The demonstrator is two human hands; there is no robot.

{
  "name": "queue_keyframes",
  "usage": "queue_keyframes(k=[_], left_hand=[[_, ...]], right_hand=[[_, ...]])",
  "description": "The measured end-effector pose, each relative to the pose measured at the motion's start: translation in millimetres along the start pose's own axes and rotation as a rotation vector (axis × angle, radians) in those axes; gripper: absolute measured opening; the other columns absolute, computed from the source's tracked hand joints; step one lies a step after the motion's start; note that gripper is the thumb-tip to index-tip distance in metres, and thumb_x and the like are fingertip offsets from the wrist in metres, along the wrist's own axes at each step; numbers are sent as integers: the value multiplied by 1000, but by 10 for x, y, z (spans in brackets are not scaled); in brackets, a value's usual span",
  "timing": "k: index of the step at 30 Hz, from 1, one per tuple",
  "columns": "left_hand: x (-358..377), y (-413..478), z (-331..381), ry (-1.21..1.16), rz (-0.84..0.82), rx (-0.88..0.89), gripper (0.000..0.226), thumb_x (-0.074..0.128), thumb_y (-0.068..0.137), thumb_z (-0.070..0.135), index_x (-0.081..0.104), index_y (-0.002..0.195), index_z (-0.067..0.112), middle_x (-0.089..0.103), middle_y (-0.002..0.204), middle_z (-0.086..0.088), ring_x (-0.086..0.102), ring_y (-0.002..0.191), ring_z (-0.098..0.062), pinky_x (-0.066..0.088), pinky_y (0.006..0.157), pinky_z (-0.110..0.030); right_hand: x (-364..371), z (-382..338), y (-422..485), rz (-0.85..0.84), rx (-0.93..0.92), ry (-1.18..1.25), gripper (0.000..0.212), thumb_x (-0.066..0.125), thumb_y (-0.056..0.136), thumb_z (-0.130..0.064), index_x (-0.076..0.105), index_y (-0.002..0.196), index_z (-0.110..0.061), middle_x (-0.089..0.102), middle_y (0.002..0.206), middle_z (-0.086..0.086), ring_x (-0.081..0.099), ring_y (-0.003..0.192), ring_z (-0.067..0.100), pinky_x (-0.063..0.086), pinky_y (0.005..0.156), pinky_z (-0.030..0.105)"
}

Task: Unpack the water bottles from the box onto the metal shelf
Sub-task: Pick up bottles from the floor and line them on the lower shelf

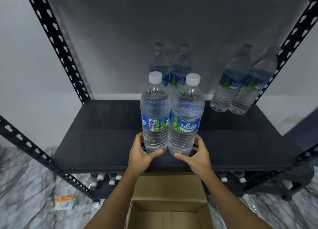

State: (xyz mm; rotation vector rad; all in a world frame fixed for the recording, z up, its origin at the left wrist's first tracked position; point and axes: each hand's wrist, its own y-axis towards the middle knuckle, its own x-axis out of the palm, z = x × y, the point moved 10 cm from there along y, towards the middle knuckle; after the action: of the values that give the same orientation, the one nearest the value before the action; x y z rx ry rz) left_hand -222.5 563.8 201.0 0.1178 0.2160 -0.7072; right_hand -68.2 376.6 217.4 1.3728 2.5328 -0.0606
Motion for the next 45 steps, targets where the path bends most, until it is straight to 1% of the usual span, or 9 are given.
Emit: queue_keyframes(k=[3, 8, 13, 17, 26, 33, 36, 38, 45], left_hand=[[18, 43, -10, 13, -83, -7, 78, 90, 67, 21, 46, 131, 32, 68, 119, 12, 64, 107, -1, 50, 86, -14], [14, 74, -17, 10, -224, -14, 89, 86, 62, 35, 40, 137, 26, 60, 132, 9, 56, 123, -7, 44, 109, -38], [46, 15, 63, 0, -103, 19, 100, 93, 46, 45, 28, 122, 53, 35, 139, 6, 49, 125, -10, 47, 102, -29], [48, -8, 90, 1, 14, 45, 103, 97, 44, 42, 35, 126, 36, 49, 132, 10, 57, 119, -7, 52, 101, -38], [15, 27, 13, -12, -41, -10, 88, 94, 62, 19, 43, 133, 30, 66, 122, 9, 65, 106, 0, 54, 88, -18], [-33, 76, -61, -6, -239, -32, 86, 86, 65, 24, 42, 138, 31, 61, 134, 4, 57, 125, -12, 43, 111, -39], [14, 15, 24, -21, -175, 0, 104, 93, 50, 40, 32, 134, 35, 43, 142, 4, 51, 127, -9, 45, 101, -20], [43, -6, 46, -8, -89, 18, 112, 94, 42, 54, 29, 132, 37, 36, 139, 6, 50, 128, -11, 48, 104, -29], [-28, -17, 75, 4, 59, 41, 97, 97, 50, 38, 43, 130, 36, 62, 125, 10, 64, 111, -4, 55, 95, -34]], right_hand=[[2, 15, 4, -4, 5, -1, 97, 96, 51, -23, 42, 131, -35, 58, 120, -19, 60, 105, 8, 50, 80, 19], [7, 23, 2, -13, 15, -5, 98, 95, 53, -22, 42, 135, -31, 57, 121, -19, 59, 106, 8, 49, 81, 18], [4, 30, -6, -12, 13, -24, 99, 95, 52, -26, 41, 135, -33, 57, 123, -19, 59, 106, 8, 51, 84, 23], [9, 24, 2, -8, 4, -31, 98, 95, 52, -26, 42, 134, -32, 57, 124, -18, 59, 106, 8, 51, 85, 23], [11, 38, 4, -10, 13, -25, 98, 95, 53, -24, 42, 135, -32, 57, 122, -22, 58, 106, 3, 49, 75, 12], [13, 59, 10, -19, 18, -31, 99, 94, 54, -24, 41, 138, -28, 57, 124, -19, 57, 107, 2, 48, 75, 7], [18, 46, 12, -21, 12, -49, 98, 94, 55, -26, 41, 138, -28, 58, 124, -18, 56, 108, -2, 46, 77, 6], [15, 38, 10, -22, 14, -56, 97, 94, 55, -26, 42, 137, -29, 57, 124, -19, 55, 107, -8, 44, 79, 6], [8, 59, 13, -18, 21, -63, 97, 94, 55, -25, 42, 137, -27, 58, 125, -14, 56, 107, -5, 45, 78, 7]])
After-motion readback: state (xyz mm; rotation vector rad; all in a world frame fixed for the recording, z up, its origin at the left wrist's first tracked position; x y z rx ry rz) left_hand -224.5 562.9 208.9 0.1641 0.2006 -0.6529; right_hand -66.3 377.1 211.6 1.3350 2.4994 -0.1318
